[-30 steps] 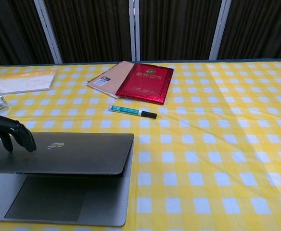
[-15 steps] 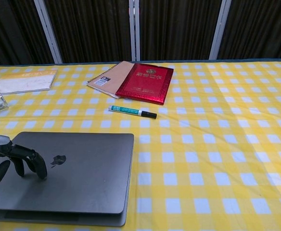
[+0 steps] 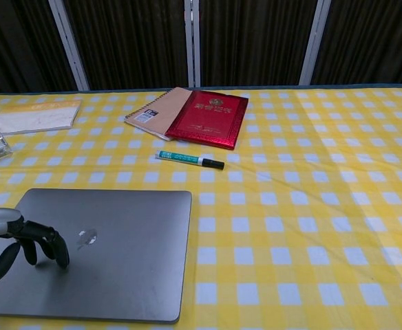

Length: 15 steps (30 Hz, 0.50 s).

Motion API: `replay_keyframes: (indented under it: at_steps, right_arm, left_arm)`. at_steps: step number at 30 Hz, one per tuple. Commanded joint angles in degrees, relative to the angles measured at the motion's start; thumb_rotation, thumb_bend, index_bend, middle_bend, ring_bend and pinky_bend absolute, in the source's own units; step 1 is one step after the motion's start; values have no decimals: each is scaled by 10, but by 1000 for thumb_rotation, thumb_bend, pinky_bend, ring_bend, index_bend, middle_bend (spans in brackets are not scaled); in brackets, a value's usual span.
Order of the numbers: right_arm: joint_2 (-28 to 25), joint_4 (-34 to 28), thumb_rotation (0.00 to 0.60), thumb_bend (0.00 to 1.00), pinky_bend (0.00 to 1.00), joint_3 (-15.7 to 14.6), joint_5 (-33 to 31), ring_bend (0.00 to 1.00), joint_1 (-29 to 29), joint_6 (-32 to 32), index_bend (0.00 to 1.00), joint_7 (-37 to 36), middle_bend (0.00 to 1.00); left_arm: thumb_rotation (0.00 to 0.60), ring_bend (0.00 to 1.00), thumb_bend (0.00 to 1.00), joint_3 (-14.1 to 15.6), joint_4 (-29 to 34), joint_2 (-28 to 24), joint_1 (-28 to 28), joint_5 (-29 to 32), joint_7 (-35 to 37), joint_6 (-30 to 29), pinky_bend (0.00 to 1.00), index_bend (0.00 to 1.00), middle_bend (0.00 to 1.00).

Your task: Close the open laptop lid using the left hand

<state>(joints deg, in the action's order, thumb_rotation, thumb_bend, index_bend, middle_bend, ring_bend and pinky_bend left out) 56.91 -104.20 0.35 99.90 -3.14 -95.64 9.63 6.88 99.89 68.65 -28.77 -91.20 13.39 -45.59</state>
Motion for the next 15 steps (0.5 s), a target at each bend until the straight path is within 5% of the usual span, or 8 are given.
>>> replay_keyframes:
  at_steps: [1, 6, 9, 12, 13, 15]
  right_arm:
    - [-1, 0, 600, 0, 0, 0, 0, 0, 0, -1, 17, -1, 0]
    - [-2, 0, 600, 0, 0, 0, 2, 0, -1, -3, 17, -5, 0]
    - [-3, -1, 600, 0, 0, 0, 3, 0, -2, -4, 17, -6, 0]
    - [-3, -1, 600, 0, 0, -1, 5, 0, -2, -5, 17, -6, 0]
    - [-4, -1, 600, 0, 0, -1, 6, 0, -2, -5, 17, -6, 0]
    - [-4, -1, 600, 0, 0, -2, 8, 0, -2, -6, 17, -5, 0]
  left_arm:
    - [600, 218, 1000, -4, 13, -12, 6, -15, 15, -36, 266, 315, 235]
    - [600, 197, 1000, -12, 36, -45, 31, -64, 36, -143, 196, 308, 204]
    - [600, 93, 988, -21, 40, -61, 51, -77, 20, -204, 77, 257, 116]
    - [600, 1, 525, -33, 47, -76, 87, -59, -54, -266, 0, 88, 3]
    - [600, 0, 269, -37, 50, -76, 100, -47, -90, -282, 0, 30, 0]
    - [600, 0, 43, -50, 48, -60, 147, -8, -193, -348, 0, 0, 0]
